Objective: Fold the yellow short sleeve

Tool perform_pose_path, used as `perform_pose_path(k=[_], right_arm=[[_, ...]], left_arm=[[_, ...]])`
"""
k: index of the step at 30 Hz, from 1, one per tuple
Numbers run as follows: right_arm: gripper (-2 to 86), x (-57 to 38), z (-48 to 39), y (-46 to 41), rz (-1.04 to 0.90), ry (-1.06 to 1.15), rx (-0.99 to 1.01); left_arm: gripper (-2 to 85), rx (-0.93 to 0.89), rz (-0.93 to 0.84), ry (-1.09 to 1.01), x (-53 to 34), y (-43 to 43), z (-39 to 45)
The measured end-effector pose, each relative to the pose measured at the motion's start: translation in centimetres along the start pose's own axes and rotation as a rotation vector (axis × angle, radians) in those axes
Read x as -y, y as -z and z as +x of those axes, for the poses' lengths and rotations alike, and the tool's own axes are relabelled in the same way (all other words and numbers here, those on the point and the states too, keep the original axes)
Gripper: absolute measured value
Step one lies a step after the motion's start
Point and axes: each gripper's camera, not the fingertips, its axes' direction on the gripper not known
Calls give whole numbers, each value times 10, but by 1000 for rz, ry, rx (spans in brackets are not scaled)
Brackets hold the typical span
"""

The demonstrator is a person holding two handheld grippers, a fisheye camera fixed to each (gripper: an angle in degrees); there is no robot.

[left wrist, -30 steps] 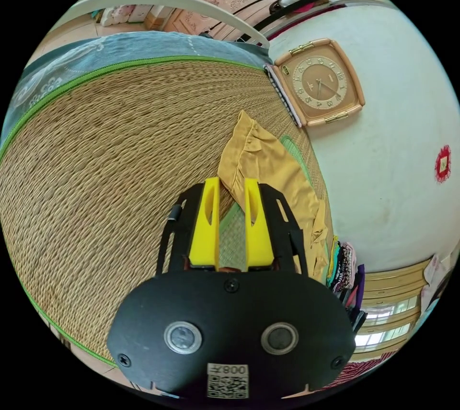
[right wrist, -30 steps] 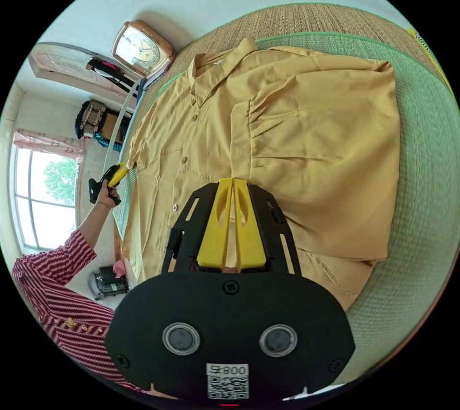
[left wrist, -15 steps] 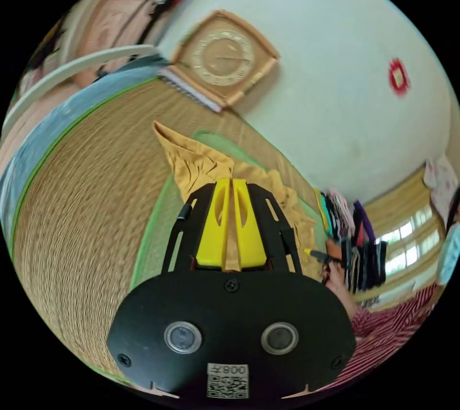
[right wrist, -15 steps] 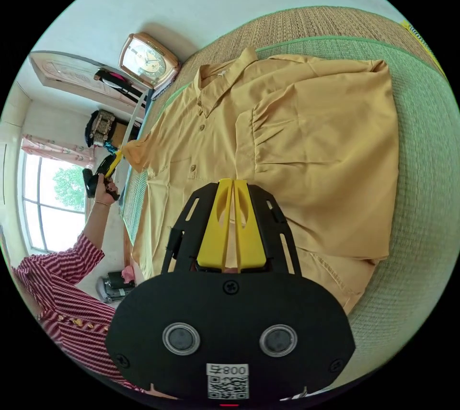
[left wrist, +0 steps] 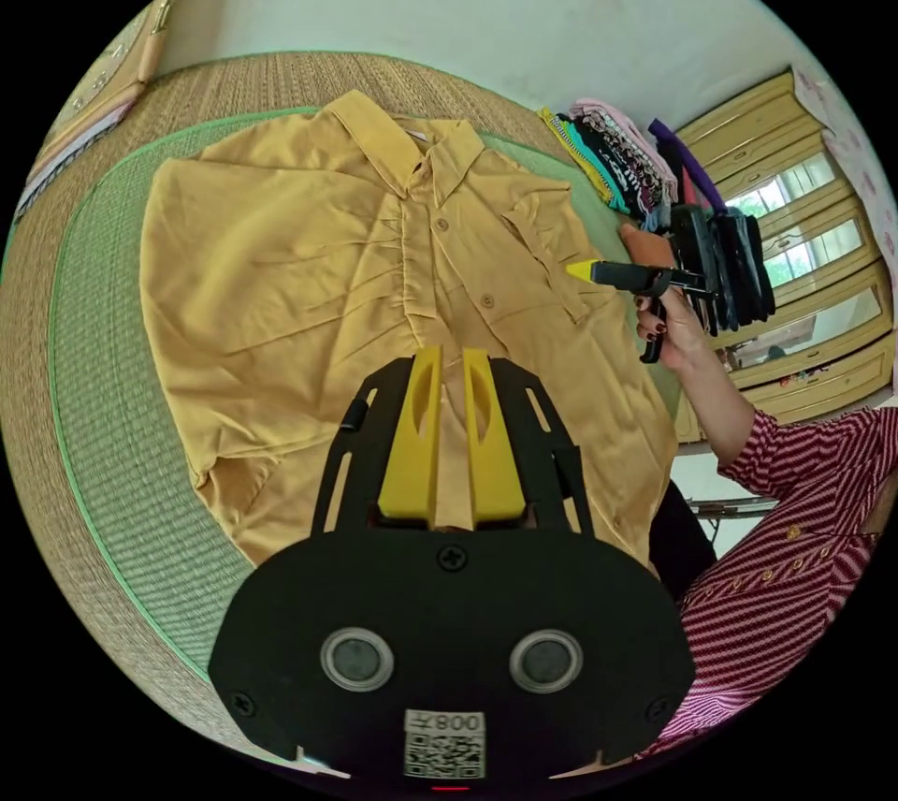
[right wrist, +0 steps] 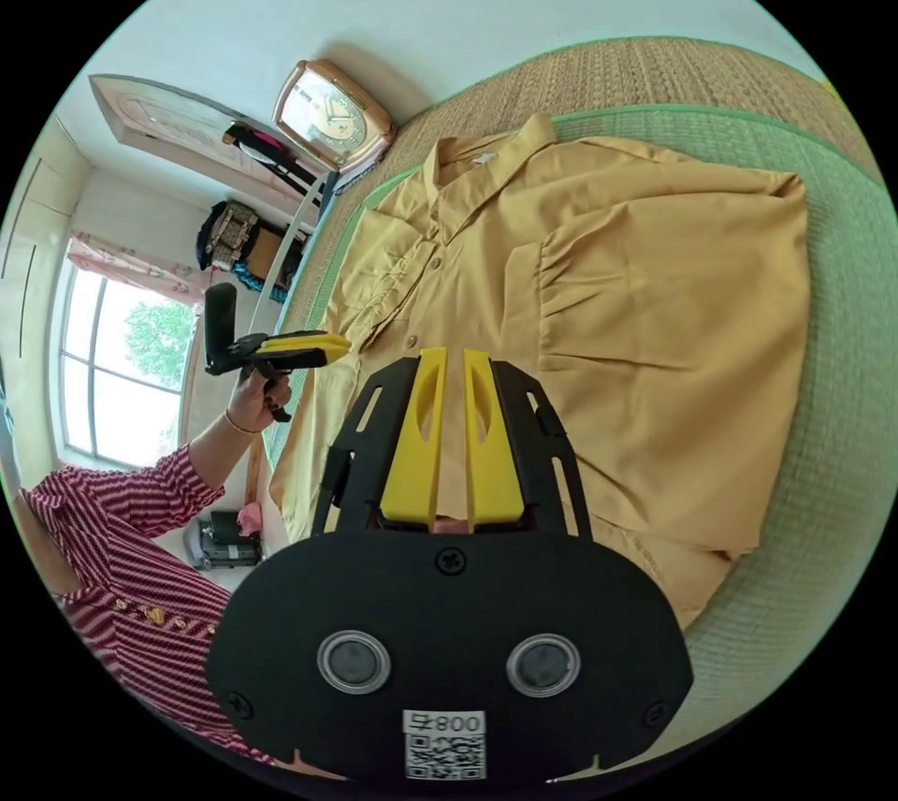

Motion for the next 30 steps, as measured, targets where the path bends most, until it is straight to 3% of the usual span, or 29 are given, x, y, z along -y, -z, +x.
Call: perform_pose_path(k=[5,10,16,24,30], right_arm=[[10,-3,30,8,35,-74,-31],[2,-5,39,12,49,-101,-21],[1,15,53,5,27,-142,-26],[1,35,48,3,-3,-158,-32],[1,40,27,30,46,-119,-37]], left_arm=[[40,-7,-61,74,5,-16,-15],[34,7,49,74,16,-3,-11],[20,12,10,154,27,-26,-26],[25,4,-3,142,33,-44,-22],[32,-17,81,93,39,-51,-14]])
